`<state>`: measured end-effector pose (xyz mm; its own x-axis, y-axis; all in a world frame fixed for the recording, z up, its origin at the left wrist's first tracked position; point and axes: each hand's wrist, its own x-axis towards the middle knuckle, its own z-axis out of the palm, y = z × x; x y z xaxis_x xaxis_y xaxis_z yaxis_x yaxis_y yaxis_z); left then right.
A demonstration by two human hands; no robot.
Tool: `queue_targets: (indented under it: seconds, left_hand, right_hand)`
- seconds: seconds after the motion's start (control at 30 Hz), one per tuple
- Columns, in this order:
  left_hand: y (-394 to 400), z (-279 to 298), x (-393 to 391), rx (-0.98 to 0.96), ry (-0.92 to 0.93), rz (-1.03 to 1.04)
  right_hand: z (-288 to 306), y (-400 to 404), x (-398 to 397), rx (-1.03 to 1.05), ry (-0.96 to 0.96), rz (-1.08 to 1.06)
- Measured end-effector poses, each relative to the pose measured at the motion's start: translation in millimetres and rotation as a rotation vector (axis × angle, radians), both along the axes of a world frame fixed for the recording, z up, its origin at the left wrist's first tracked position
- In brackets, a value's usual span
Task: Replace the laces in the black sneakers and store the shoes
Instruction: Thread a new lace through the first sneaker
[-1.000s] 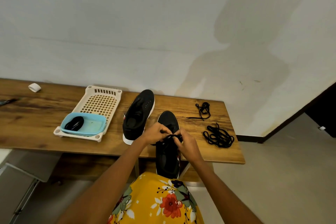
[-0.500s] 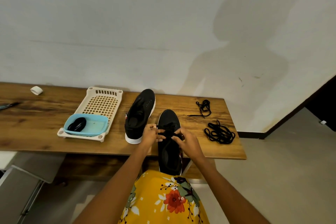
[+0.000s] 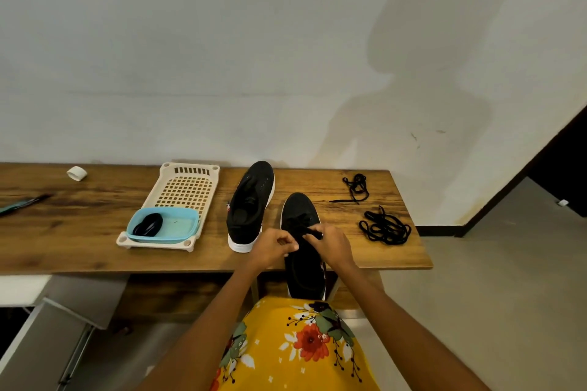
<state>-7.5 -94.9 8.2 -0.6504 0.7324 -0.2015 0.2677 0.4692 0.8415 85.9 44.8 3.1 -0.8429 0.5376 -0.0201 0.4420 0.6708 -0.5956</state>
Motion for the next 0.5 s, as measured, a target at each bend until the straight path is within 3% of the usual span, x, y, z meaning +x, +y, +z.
queue_targets:
  seconds: [0.27, 0.5]
  left_hand:
    - [10.1, 0.0, 5.8, 0.001, 0.046, 0.167]
    - [13.5, -8.0, 17.4, 0.074, -0.053, 0.309]
  right_hand:
    - [0.4, -1.7, -0.7, 0.025, -0.009, -0.021]
    - [-2.0, -4.6, 1.8, 0.042, 0.007, -0.045]
